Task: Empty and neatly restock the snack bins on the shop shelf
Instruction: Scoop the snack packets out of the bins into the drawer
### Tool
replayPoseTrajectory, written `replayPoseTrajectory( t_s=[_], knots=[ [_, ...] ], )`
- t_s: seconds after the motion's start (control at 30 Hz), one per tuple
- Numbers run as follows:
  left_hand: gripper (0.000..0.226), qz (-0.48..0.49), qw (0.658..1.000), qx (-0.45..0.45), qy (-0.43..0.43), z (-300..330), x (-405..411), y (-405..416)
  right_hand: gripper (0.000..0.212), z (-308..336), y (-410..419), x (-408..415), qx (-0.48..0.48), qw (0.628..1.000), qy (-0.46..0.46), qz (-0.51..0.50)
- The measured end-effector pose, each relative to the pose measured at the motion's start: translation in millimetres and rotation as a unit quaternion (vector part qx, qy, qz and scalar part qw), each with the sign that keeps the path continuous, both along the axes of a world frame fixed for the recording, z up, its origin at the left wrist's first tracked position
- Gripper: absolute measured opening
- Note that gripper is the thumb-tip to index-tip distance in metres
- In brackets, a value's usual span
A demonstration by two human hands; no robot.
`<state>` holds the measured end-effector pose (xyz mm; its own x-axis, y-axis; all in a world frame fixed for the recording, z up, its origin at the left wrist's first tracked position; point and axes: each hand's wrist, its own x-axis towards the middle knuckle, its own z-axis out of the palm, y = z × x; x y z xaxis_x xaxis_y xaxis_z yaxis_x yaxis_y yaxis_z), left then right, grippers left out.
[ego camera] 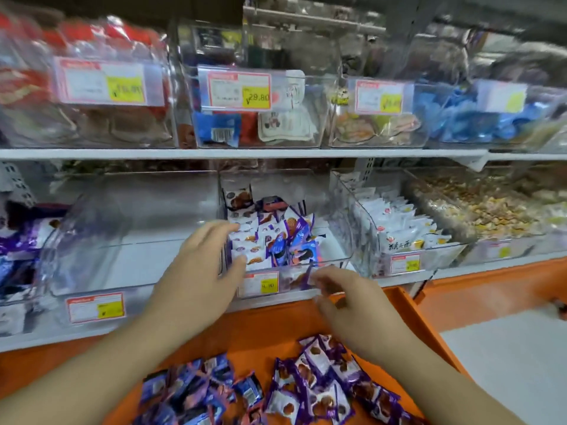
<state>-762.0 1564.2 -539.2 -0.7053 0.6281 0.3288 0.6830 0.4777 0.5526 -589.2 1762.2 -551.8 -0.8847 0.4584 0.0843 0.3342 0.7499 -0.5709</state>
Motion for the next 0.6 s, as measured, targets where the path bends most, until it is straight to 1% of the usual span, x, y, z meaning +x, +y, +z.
replayPoseTrajectory(
  t_s=[0.03, 0.1, 0.17, 0.23, 0.33, 0.47, 0.53, 0.6],
  knots=[
    [0.057, 0.007, 1.000, -0.002, 0.008, 1, -12, 9, 0.030, 3, -1, -3, -0.007, 1.000, 0.018, -0.001],
    [0.068, 0.012, 0.999, -0.028, -0.013, -2, -34, 20, 0.035, 10, 1, -14, -0.024, 0.998, 0.053, -0.001],
    [0.070, 0.000, 0.997, -0.074, -0.022, -11, -47, 22, 0.043, 14, 10, -35, -0.014, 0.997, 0.082, -0.006],
    [0.067, -0.019, 0.996, -0.086, 0.001, -20, -54, 19, 0.050, 14, 25, -67, 0.019, 0.995, 0.102, -0.003],
    [0.066, -0.035, 0.997, -0.068, 0.007, -29, -58, 15, 0.064, 10, 49, -132, 0.056, 0.995, 0.076, 0.014],
    [0.063, -0.034, 0.999, -0.020, -0.025, -41, -64, 19, 0.077, -2, 72, -228, 0.068, 0.995, 0.025, 0.063],
    [0.066, -0.050, 0.998, 0.022, -0.032, -48, -74, 22, 0.083, -9, 77, -267, 0.053, 0.996, -0.011, 0.074],
    [0.069, -0.057, 0.997, 0.035, -0.032, -59, -85, 24, 0.083, -16, 79, -292, 0.029, 0.997, -0.015, 0.073]
  ],
)
